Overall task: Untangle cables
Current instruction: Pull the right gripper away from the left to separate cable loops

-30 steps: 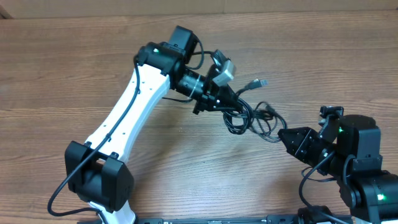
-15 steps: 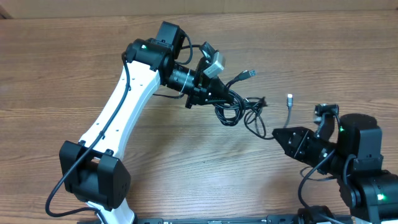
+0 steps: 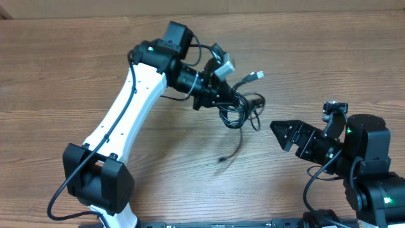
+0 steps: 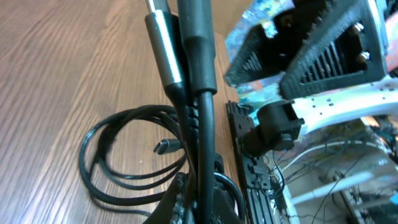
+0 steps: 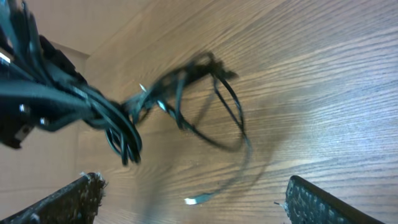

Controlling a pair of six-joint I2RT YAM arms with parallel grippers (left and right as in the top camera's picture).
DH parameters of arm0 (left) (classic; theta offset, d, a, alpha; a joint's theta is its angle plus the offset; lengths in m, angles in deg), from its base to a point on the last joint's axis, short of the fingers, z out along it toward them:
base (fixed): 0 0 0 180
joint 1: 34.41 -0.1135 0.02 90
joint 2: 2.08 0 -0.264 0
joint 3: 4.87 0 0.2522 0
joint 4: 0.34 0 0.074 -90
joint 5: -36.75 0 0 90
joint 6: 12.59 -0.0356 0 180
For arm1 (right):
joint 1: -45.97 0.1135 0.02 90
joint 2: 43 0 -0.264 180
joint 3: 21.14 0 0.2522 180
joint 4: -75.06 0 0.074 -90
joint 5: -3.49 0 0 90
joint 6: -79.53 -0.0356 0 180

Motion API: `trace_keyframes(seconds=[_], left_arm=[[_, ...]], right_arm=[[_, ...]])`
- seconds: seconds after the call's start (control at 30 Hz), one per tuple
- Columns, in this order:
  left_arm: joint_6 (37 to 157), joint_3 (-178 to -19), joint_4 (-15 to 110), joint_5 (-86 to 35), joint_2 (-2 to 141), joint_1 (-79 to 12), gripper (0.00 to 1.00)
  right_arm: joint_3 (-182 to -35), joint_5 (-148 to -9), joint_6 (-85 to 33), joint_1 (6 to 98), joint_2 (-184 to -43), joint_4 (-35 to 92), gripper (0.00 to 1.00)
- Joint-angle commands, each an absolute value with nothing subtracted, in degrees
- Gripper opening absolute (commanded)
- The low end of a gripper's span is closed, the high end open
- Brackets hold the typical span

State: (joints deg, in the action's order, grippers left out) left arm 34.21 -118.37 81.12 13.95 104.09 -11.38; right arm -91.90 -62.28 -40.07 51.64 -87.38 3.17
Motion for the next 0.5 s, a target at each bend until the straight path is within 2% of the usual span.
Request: trace_keyframes(seconds=[0.0,0.23,0.3,0.4,0.47], left_arm=[[27.9,-119.16,81.12,15.48,102.03,-8.32,0.04],[25.73,-119.16,80.47,16.07,102.03,-6.24,0.04],[24.88,-119.16,80.42,18.08,102.03,-6.24,0.04],[24.66,-119.16,80.12,18.78,102.03,-6.24,0.04],[24.66,-119.16,80.03,18.75,102.03,-6.26,0.04]], right_arm=[[-92.35,-63.57,-40.64,51.46,-87.45,4.68,0.92],[-92.29,-65.08,-47.85,51.46,-89.07,6.01,0.74],[-92.29,-64.99,-49.54,51.46,-90.93,5.93,0.65],[-92.29,-64.07,-49.49,51.46,-93.29,5.51,0.59],[-92.29,-62.87,-49.45,51.48,-95.93,4.9,0.5]])
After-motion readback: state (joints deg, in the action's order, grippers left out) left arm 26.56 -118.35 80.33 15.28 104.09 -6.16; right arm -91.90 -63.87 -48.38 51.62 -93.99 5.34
